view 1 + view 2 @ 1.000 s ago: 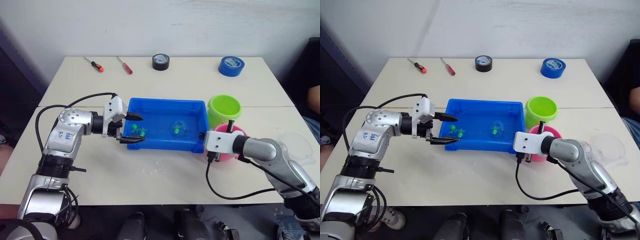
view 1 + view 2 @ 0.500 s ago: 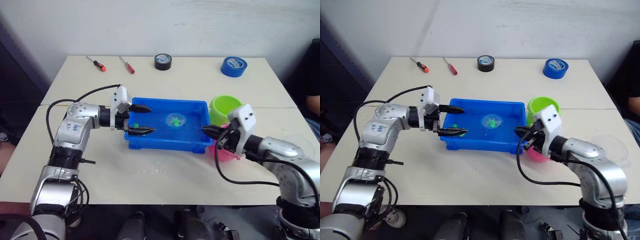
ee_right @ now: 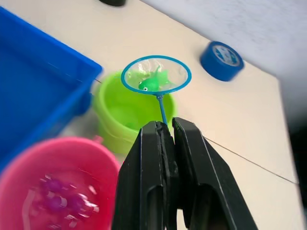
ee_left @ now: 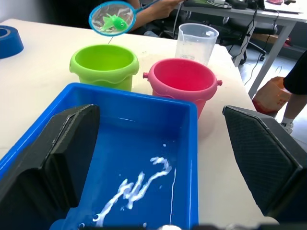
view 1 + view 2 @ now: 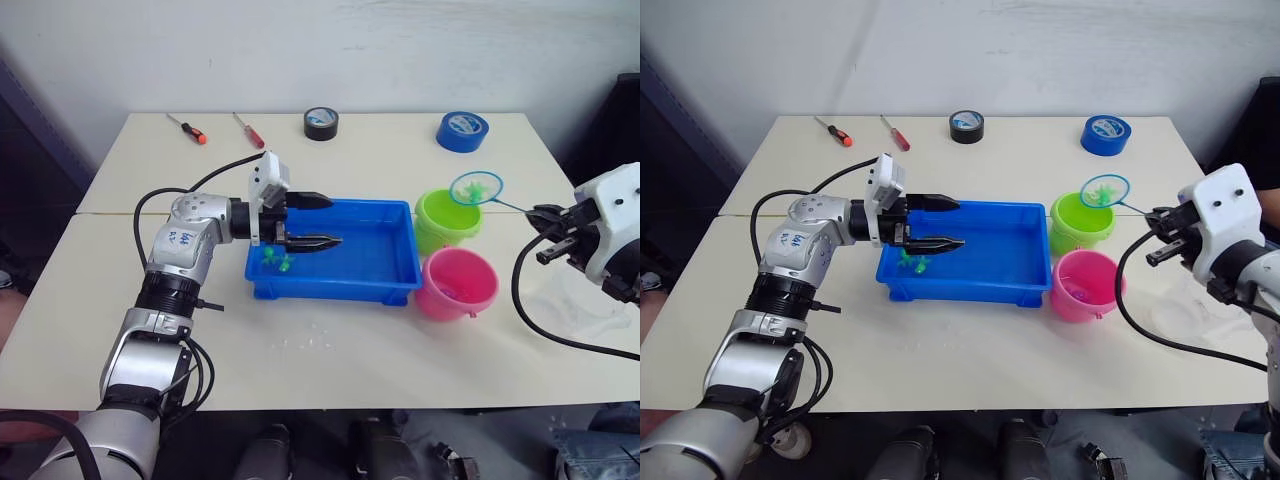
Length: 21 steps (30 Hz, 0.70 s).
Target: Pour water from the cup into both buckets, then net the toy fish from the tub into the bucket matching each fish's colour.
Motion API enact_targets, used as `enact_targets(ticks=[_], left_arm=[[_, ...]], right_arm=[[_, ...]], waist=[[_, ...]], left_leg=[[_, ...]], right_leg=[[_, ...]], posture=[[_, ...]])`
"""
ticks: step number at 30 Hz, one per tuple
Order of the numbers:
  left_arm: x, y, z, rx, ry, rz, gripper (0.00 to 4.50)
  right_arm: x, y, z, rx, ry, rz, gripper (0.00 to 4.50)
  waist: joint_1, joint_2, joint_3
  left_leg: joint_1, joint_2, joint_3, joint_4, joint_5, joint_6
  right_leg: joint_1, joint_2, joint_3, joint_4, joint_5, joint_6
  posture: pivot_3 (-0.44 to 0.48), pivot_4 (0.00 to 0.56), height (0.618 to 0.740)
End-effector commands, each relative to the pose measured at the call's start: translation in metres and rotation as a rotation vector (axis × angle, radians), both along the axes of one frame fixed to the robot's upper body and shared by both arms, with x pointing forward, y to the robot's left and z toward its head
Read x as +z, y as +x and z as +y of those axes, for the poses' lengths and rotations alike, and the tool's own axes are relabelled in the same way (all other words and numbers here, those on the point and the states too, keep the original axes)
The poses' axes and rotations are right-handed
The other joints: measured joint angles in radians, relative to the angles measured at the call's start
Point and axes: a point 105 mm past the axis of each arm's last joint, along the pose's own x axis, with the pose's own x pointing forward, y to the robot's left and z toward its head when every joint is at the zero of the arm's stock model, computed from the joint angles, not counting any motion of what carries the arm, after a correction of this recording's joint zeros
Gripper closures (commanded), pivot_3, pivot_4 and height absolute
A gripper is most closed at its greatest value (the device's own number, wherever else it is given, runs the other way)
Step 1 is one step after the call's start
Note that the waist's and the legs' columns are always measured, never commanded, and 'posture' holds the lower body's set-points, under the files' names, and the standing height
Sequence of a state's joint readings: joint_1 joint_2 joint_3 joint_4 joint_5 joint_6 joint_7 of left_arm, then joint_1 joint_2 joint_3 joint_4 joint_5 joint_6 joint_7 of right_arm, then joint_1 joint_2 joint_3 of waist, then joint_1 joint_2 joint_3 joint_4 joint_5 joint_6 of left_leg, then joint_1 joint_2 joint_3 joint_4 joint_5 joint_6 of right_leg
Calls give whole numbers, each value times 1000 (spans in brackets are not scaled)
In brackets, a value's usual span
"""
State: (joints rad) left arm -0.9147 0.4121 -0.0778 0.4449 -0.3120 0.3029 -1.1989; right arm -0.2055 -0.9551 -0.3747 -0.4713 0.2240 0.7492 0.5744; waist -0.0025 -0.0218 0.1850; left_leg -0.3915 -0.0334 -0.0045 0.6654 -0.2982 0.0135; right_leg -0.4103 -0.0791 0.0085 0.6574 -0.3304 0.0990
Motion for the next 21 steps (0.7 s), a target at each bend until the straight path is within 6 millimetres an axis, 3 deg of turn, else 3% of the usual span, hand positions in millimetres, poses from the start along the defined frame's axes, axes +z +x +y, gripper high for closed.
enact_targets(ticks=[1, 4, 6, 8, 12, 14, 18, 21], left_arm=[[8, -2, 7, 9, -3, -51, 57], [7, -3, 11, 21, 0, -51, 57], [7, -4, 13, 25, 2, -52, 57], [8, -5, 15, 30, 4, -56, 57], [11, -5, 18, 42, 7, -63, 57], [11, -4, 21, 55, 12, -62, 57], [2, -3, 43, 114, 65, -48, 57], [-6, -7, 63, 150, 121, -37, 57]], right_arm=[[5, 10, 12, 120, -536, -137, 4500], [-6, 16, 18, 252, -1011, -213, 4500], [-14, 18, 17, 337, -1234, -231, 4500], [-23, 22, 8, 364, -1301, -184, 4500], [-17, 26, 5, 362, -1293, -225, 4500], [-5, 27, 5, 331, -1199, -264, 4500], [15, 21, 29, 301, -515, -284, 4500], [9, 14, 59, 406, -242, -201, 4500]], waist=[[0, 0, 0], [-2, 1, 0], [-2, 1, 0], [-1, 0, 0], [0, 0, 0], [0, 0, 0], [-9, 0, 0], [-14, 0, 0]], left_leg=[[0, 0, 1, 0, 0, 0], [1, -1, 4, -1, 0, 0], [1, 0, 4, -1, 0, 0], [1, 0, 4, -1, 1, -1], [1, 0, 4, 0, 1, -1], [1, 0, 4, 0, 1, -1], [2, 3, 3, 0, 1, -2], [2, 4, 1, 0, 1, -3]], right_leg=[[0, 0, 0, 0, 0, 0], [-1, 0, 0, 1, 0, 0], [-2, 1, 0, 0, 0, 0], [-2, 1, 0, 0, 0, 0], [-2, 0, 1, 0, 0, 0], [-2, 1, 0, 0, 0, 0], [1, 3, 1, -1, 0, 0], [1, 3, 0, 0, 0, 0]], posture=[[0, 150, 736], [0, 150, 736], [0, 150, 736], [0, 150, 736], [0, 150, 736], [0, 150, 736], [0, 150, 736], [0, 150, 736]])
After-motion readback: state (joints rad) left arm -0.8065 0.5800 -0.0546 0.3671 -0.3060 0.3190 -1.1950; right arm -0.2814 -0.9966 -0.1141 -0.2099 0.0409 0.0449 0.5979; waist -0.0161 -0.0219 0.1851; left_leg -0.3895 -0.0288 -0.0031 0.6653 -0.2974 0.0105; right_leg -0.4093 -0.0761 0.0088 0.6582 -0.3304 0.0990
